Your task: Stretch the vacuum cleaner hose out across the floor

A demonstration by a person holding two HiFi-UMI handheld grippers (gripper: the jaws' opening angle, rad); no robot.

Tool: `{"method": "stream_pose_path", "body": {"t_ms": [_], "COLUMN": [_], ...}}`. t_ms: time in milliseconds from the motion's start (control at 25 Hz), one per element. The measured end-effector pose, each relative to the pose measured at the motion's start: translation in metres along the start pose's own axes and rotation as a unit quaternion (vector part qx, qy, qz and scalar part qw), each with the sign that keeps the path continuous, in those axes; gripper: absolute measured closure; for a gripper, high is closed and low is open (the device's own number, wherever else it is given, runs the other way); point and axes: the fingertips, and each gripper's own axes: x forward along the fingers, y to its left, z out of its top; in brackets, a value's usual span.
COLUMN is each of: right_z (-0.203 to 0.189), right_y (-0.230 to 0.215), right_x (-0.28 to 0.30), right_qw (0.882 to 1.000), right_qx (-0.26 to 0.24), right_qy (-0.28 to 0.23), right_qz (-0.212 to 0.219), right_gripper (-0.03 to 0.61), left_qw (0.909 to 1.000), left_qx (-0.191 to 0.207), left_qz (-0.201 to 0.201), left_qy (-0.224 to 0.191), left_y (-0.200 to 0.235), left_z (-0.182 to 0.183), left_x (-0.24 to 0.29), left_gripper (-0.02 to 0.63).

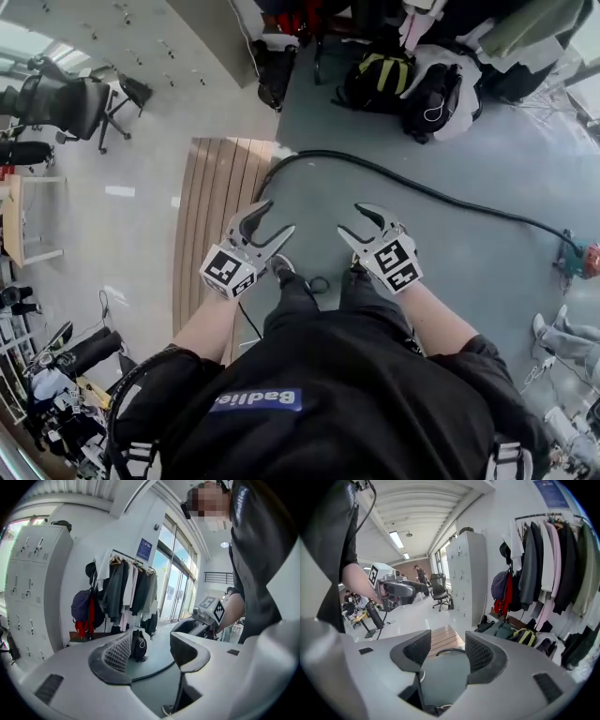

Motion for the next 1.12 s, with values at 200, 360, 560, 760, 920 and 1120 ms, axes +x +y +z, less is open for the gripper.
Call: {"method": "stream_pose_path", "body": {"t_ms": [200,360,560,760,920,1120], "right_z": [0.015,0.005,-0.003,0.002,0.009,0.001], "right_y": [0.028,0.042,0.062,0.094,0.116,0.114], "right_x": [-0.078,-0.130,-0.178,-0.223,-0.272,-0.329], "right_qw": [0.999,0.997,0.981,0.962,0.956,0.956], "right_qx": [-0.036,-0.001,0.067,0.127,0.110,0.078], "right_qy": [-0.027,-0.047,-0.096,-0.174,-0.226,-0.264], "right_qz": [-0.004,-0.062,-0.155,-0.170,-0.149,-0.106], "right_gripper": [0.351,0.351,0.351,0.351,0.415,0.561], "left_qw": [0.9980,0.9927,0.9820,0.9712,0.9665,0.9712], "left_qx": [0.026,0.031,0.054,0.078,0.074,0.065], "left_qz": [-0.031,-0.090,-0.171,-0.217,-0.234,-0.207], "left_qy": [-0.049,-0.074,-0.061,-0.058,-0.074,-0.098], "left_y": [-0.076,-0.129,-0.172,-0.223,-0.281,-0.328], "left_z": [0.057,0.074,0.073,0.077,0.101,0.112], "left_x": [0.006,0.010,0.001,-0.015,-0.017,0.009], "left_gripper": [0.356,0.367,0.379,0.403,0.453,0.576]}}
